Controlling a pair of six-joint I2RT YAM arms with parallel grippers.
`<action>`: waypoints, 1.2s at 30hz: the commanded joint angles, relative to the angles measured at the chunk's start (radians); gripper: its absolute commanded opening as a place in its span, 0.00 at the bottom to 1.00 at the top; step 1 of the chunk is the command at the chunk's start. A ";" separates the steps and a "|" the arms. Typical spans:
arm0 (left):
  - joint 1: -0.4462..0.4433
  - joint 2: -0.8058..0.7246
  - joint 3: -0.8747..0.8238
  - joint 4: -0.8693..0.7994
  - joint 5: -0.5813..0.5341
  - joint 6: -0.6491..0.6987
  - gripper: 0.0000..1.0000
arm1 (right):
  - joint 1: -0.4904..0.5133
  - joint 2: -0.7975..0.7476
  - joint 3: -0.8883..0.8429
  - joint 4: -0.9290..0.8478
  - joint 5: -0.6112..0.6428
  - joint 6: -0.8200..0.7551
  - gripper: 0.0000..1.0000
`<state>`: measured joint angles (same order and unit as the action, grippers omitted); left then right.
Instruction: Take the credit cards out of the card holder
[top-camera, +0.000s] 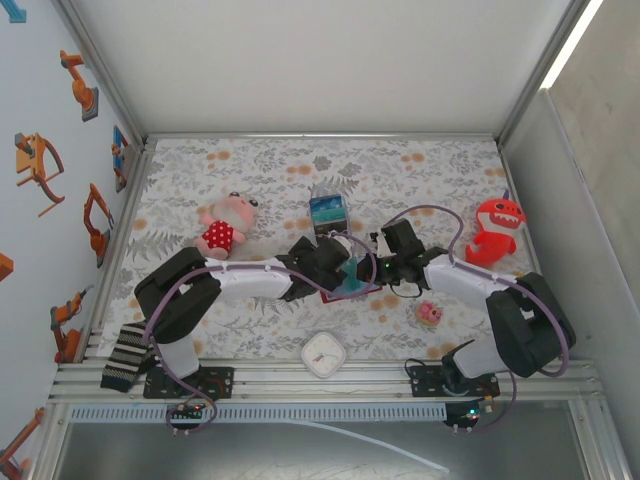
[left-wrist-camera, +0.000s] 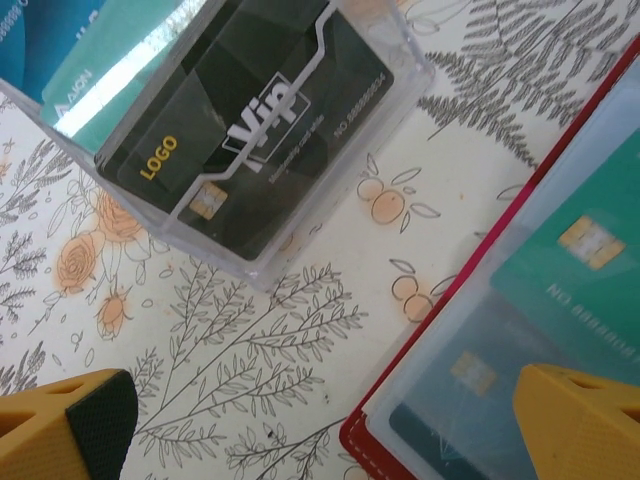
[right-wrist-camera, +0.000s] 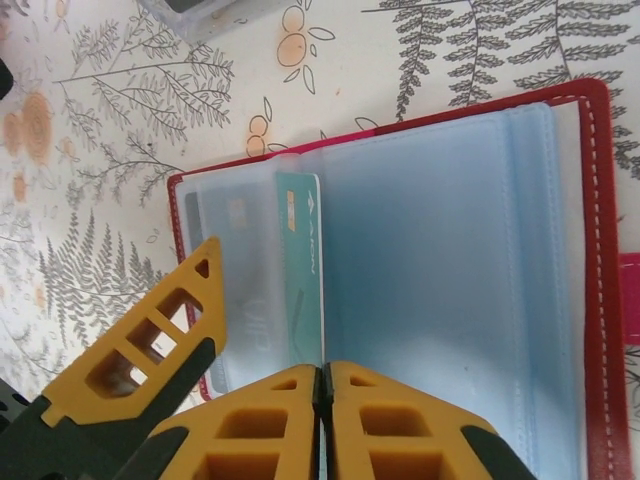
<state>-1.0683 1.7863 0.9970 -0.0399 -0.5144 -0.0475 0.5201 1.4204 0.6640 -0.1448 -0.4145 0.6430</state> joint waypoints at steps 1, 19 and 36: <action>-0.007 0.023 0.020 0.000 0.024 0.006 0.97 | -0.006 -0.023 -0.024 0.045 -0.037 0.022 0.13; -0.007 0.036 -0.002 -0.009 0.040 -0.029 0.97 | -0.006 0.070 -0.132 0.365 -0.138 0.139 0.12; -0.003 -0.165 -0.038 -0.046 -0.036 0.008 0.97 | -0.006 -0.149 -0.001 -0.066 0.048 -0.057 0.04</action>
<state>-1.0683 1.6867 0.9718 -0.0586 -0.5194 -0.0586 0.5190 1.3125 0.6189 -0.1047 -0.4114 0.6537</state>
